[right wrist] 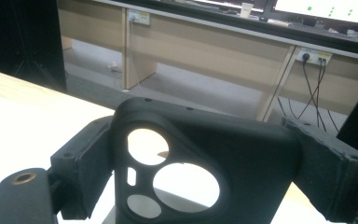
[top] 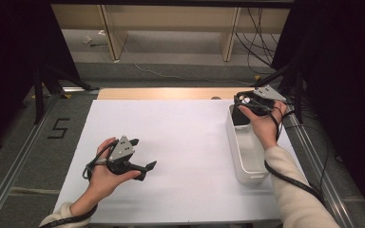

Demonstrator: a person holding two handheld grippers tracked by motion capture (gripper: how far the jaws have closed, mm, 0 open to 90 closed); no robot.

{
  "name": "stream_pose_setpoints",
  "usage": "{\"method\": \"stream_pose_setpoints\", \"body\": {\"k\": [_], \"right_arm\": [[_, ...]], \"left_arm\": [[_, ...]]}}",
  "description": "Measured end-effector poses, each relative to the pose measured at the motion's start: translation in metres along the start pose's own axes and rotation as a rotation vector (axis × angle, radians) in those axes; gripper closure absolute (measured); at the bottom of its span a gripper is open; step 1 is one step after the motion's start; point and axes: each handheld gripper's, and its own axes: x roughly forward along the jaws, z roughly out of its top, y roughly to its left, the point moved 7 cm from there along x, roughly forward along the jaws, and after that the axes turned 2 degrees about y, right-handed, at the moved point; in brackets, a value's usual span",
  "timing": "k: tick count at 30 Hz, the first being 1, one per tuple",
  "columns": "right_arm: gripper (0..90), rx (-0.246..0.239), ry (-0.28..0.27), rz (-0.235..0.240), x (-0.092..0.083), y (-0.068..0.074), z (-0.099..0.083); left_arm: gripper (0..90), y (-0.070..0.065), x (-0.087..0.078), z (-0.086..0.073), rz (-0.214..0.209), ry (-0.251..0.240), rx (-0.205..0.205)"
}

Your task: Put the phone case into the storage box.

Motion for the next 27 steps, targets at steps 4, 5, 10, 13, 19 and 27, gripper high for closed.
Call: {"method": "stream_pose_setpoints", "body": {"k": [4, 5, 10, 13, 19, 27], "right_arm": [[14.7, -0.003, 0.012, 0.004, 0.001, 0.000, 0.000], [14.7, -0.002, 0.013, 0.003, 0.001, 0.000, 0.000], [14.6, -0.004, 0.028, 0.007, 0.003, 0.000, -0.001], [14.6, -0.011, 0.038, 0.010, 0.004, 0.001, -0.001], [14.3, -0.008, 0.065, 0.021, 0.008, 0.002, -0.002], [13.3, 0.006, 0.116, 0.012, 0.013, 0.002, -0.003]], "left_arm": [[2.3, 0.000, 0.000, -0.001, -0.001, 0.001, -0.003], [2.3, 0.000, 0.000, 0.000, -0.001, 0.001, -0.002], [2.3, 0.000, 0.000, 0.000, -0.001, 0.001, -0.002], [2.3, 0.000, 0.000, 0.000, -0.001, 0.001, -0.001], [2.3, 0.001, 0.000, 0.000, 0.000, 0.002, -0.003], [2.3, 0.001, -0.001, 0.000, 0.001, 0.001, -0.004]]}}
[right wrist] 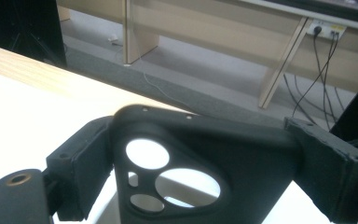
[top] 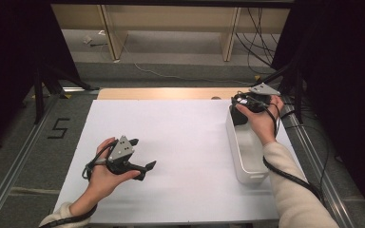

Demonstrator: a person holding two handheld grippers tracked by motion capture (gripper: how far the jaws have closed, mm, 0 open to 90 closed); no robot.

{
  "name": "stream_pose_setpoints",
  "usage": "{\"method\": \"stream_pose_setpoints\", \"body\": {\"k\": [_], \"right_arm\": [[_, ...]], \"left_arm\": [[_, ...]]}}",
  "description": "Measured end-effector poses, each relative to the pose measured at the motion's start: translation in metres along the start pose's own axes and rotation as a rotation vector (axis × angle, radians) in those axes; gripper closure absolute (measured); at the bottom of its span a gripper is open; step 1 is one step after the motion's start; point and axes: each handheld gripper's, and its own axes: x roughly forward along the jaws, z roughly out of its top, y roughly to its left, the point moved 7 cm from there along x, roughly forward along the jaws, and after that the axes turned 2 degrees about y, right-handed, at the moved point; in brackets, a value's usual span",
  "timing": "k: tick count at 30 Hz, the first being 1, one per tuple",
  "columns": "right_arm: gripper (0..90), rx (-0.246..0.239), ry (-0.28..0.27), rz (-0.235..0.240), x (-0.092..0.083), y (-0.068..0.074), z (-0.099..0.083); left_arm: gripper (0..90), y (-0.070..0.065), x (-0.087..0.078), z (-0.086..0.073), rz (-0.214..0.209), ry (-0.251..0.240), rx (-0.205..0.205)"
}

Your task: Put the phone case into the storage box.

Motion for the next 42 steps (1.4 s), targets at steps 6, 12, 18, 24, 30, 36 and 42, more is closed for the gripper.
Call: {"method": "stream_pose_setpoints", "body": {"k": [6, 12, 18, 24, 30, 36, 42], "right_arm": [[12.8, 0.014, 0.020, -0.006, 0.003, -0.002, 0.000], [12.1, 0.011, 0.032, -0.013, 0.007, -0.004, 0.001], [9.7, 0.011, 0.046, -0.020, 0.012, -0.003, 0.001], [6.8, 0.009, 0.061, -0.023, 0.018, -0.004, 0.002], [3.1, 0.009, 0.068, -0.026, 0.023, -0.004, 0.003], [0.4, -0.007, 0.057, -0.055, 0.023, -0.007, 0.005], [0.4, -0.021, 0.032, -0.078, 0.021, -0.012, 0.010]], "left_arm": [[2.3, 0.000, 0.000, 0.000, -0.001, 0.000, 0.000], [2.3, 0.000, 0.000, 0.000, -0.002, 0.000, 0.001], [2.3, 0.000, 0.000, 0.000, -0.002, -0.001, 0.000], [2.3, 0.000, 0.000, 0.000, -0.002, -0.002, -0.001], [2.3, 0.000, 0.000, 0.000, -0.003, -0.003, -0.002], [2.3, 0.000, 0.000, 0.000, -0.005, -0.002, -0.002], [2.3, -0.001, 0.000, 0.000, -0.007, -0.002, -0.003]]}}
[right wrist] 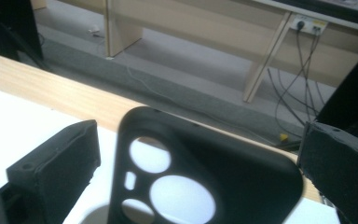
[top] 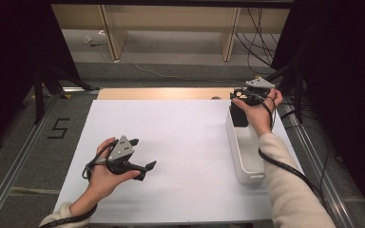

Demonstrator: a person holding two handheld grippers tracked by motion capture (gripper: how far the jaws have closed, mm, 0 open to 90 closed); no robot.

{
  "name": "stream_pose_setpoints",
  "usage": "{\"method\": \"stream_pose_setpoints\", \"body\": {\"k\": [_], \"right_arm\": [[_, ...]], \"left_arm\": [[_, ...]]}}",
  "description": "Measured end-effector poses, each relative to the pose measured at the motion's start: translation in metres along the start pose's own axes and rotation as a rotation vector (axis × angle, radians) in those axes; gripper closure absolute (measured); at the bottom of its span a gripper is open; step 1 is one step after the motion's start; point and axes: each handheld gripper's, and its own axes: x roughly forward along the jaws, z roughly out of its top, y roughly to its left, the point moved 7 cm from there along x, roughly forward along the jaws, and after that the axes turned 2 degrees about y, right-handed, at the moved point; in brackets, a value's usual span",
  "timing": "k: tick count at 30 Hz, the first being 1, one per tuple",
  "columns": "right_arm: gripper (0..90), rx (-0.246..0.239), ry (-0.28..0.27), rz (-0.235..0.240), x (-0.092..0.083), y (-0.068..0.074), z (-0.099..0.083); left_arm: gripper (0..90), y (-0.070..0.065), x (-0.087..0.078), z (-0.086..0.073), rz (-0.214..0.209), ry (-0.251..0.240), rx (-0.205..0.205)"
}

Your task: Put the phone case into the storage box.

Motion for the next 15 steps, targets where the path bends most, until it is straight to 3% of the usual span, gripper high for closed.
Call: {"method": "stream_pose_setpoints", "body": {"k": [15], "right_arm": [[0.4, 0.015, -0.050, 0.021, -0.020, 0.002, 0.007]], "left_arm": [[2.3, 0.000, 0.000, 0.001, 0.002, -0.002, -0.001]]}}
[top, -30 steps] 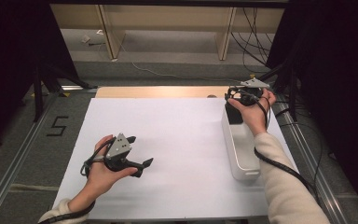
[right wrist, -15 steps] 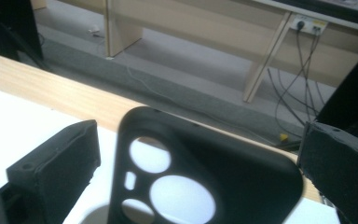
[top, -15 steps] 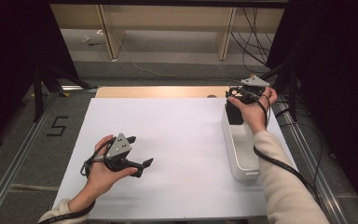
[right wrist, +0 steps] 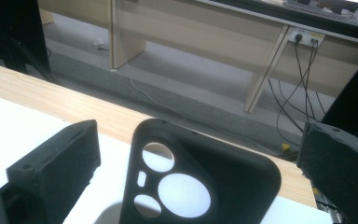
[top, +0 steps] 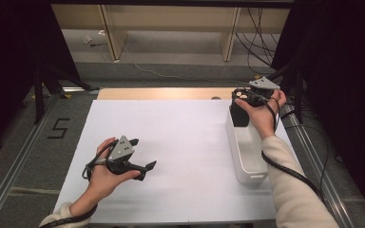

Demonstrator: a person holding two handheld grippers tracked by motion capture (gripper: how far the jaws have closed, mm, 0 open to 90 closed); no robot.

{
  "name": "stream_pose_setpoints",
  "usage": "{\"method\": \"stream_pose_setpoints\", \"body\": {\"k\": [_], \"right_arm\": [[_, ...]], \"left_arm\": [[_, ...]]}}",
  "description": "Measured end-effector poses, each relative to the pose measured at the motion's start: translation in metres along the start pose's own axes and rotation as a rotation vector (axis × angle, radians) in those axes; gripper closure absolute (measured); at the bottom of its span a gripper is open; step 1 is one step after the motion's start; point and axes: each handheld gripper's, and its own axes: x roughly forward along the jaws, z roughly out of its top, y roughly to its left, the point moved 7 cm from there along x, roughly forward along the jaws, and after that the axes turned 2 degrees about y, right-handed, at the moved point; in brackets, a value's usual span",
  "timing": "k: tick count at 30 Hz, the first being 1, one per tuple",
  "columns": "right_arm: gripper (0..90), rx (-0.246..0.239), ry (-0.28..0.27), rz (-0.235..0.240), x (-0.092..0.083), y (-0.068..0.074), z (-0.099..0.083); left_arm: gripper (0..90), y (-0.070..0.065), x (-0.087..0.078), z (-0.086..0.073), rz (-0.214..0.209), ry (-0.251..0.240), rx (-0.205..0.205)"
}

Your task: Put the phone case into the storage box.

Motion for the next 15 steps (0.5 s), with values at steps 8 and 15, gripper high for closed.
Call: {"method": "stream_pose_setpoints", "body": {"k": [8, 15], "right_arm": [[0.9, 0.015, -0.018, 0.006, -0.010, -0.002, 0.002], [2.4, 0.028, -0.020, 0.020, -0.018, -0.002, -0.001]], "left_arm": [[2.3, 0.000, 0.000, 0.000, 0.000, 0.002, 0.001], [2.3, 0.000, 0.000, 0.000, 0.001, 0.001, 0.000]]}}
